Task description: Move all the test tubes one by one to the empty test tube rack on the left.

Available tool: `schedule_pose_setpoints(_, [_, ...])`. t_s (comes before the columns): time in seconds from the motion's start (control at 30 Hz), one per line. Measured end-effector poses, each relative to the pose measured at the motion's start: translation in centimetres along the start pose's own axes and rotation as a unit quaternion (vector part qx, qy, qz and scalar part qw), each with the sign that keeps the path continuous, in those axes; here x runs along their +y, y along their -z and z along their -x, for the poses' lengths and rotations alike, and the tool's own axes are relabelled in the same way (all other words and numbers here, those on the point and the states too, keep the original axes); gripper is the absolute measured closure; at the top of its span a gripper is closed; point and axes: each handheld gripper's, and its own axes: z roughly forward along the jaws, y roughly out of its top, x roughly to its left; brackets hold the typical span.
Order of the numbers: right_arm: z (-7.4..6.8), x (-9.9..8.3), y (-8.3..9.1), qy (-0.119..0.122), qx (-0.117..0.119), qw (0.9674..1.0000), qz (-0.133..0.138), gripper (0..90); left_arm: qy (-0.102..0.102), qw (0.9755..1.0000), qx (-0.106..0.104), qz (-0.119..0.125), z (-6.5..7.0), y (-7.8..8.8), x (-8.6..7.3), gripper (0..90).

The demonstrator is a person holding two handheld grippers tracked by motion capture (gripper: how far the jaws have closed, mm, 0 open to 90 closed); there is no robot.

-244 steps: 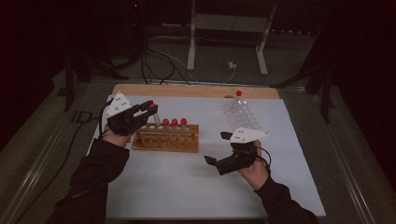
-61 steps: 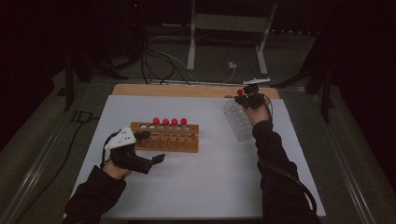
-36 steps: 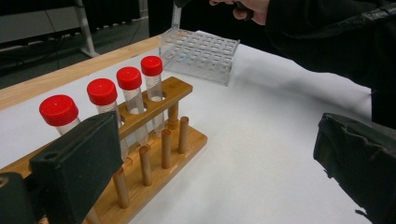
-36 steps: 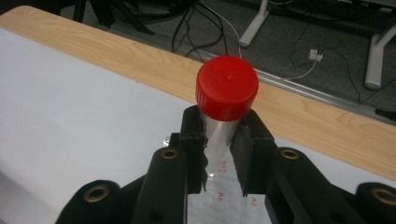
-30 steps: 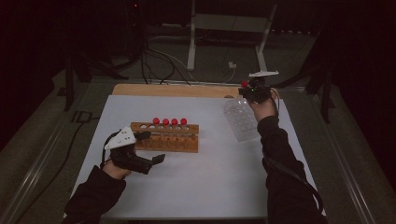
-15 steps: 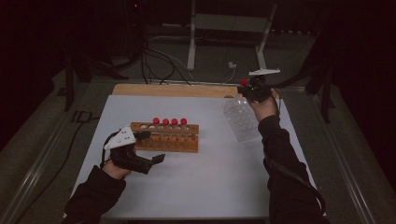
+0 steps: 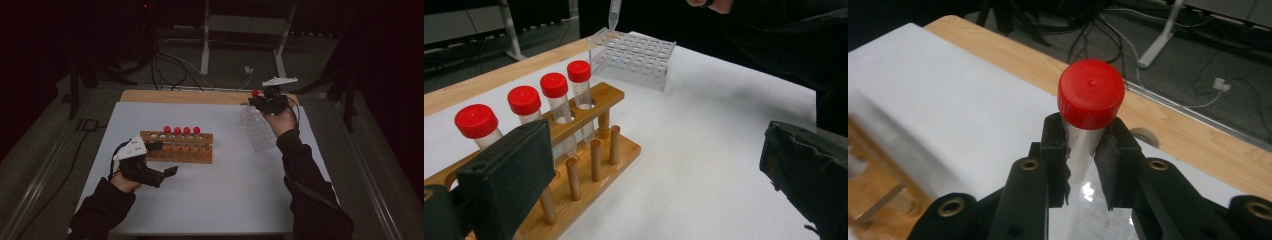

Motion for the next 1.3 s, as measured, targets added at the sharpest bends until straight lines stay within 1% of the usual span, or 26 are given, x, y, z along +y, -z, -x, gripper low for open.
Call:
schedule_pose_setpoints(0.03, [-0.2,-0.1,0.1,0.002,0.006,1.0,-0.001,75.3,-0.001,1.0,-0.002,-0.001,0.1,-0.1,0.0,1.9])
schedule_pose_setpoints(0.1, [-0.7,-0.3,0.3,0.009,0.009,0.9999,-0.002,75.3,-0.001,1.0,-0.004,-0.003,0.2,-0.2,0.0,1.8])
schedule_pose_setpoints(0.13, [-0.9,-0.4,0.5,0.011,0.016,0.9998,-0.001,75.3,-0.002,1.0,-0.004,-0.005,0.2,-0.2,0.0,1.9])
schedule_pose_setpoints(0.2, [-1.3,-0.7,0.7,0.016,0.021,0.9996,-0.001,75.3,0.0,1.0,0.0,-0.008,0.3,-0.3,0.1,1.9])
schedule_pose_setpoints(0.23, [-1.5,-0.9,0.9,0.016,0.027,0.9995,-0.001,75.3,-0.001,0.9999,0.002,-0.01,0.4,-0.4,0.1,1.9])
schedule_pose_setpoints(0.33, [-2.3,-1.5,1.2,0.025,0.038,0.999,-0.002,75.3,0.001,0.9999,0.003,-0.012,0.6,-0.5,0.2,1.9])
schedule_pose_setpoints(0.47, [-3.4,-2.1,1.8,0.039,0.052,0.9979,-0.003,75.3,0.003,0.9999,-0.005,-0.011,0.7,-0.5,0.3,1.9])
schedule_pose_setpoints(0.53, [-4.0,-2.3,2.2,0.047,0.057,0.9973,-0.003,75.3,0.0,0.9999,-0.005,-0.013,0.7,-0.5,0.4,1.9])
schedule_pose_setpoints(0.6, [-4.5,-2.5,2.6,0.054,0.065,0.9965,-0.004,75.3,-0.001,0.9998,-0.01,-0.015,0.8,-0.6,0.5,1.9])
schedule_pose_setpoints(0.63, [-4.9,-2.7,2.8,0.058,0.066,0.9961,-0.004,75.3,-0.002,0.9998,-0.009,-0.016,0.9,-0.7,0.6,1.9])
schedule_pose_setpoints(0.7, [-5.5,-3.0,3.1,0.066,0.074,0.9951,-0.006,75.3,0.0,0.9998,-0.015,-0.013,0.9,-0.7,0.7,1.9])
schedule_pose_setpoints(0.73, [-5.8,-3.2,3.3,0.069,0.077,0.9946,-0.006,75.3,-0.002,0.9998,-0.013,-0.014,1.0,-0.7,0.8,1.9])
schedule_pose_setpoints(0.77, [-6.1,-3.4,3.5,0.072,0.081,0.9941,-0.007,75.3,0.0,0.9998,-0.016,-0.012,1.0,-0.8,0.9,1.9])
schedule_pose_setpoints(0.83, [-6.7,-3.8,3.8,0.078,0.088,0.993,-0.008,75.3,-0.005,0.9998,-0.015,-0.013,1.1,-0.8,1.2,1.9])
schedule_pose_setpoints(0.87, [-7.0,-4.0,3.9,0.081,0.092,0.9924,-0.008,75.3,-0.007,0.9997,-0.018,-0.012,1.2,-0.8,1.3,1.9])
schedule_pose_setpoints(0.93, [-7.5,-4.5,4.3,0.084,0.1,0.9915,-0.008,75.3,-0.011,0.9997,-0.017,-0.013,1.4,-0.9,1.5,1.9])
schedule_pose_setpoints(0.97, [-7.7,-4.7,4.4,0.085,0.104,0.9909,-0.007,75.3,-0.012,0.9996,-0.021,-0.013,1.4,-1.0,1.6,1.9])
schedule_pose_setpoints(1.03, [-8.2,-5.2,4.7,0.086,0.113,0.9899,-0.006,75.3,-0.014,0.9996,-0.022,-0.014,1.6,-1.1,1.8,1.9])
schedule_pose_setpoints(1.07, [-8.4,-5.4,4.8,0.089,0.116,0.9893,-0.007,75.3,-0.015,0.9995,-0.026,-0.014,1.6,-1.2,1.9,1.9])
schedule_pose_setpoints(1.13, [-8.8,-5.8,5.1,0.091,0.124,0.9881,-0.005,75.3,-0.019,0.9993,-0.028,-0.015,1.8,-1.4,2.1,1.9])
schedule_pose_setpoints(1.3, [-9.9,-6.8,5.8,0.099,0.142,0.985,-0.003,75.3,-0.029,0.9986,-0.04,-0.019,2.4,-2.2,2.7,1.9])
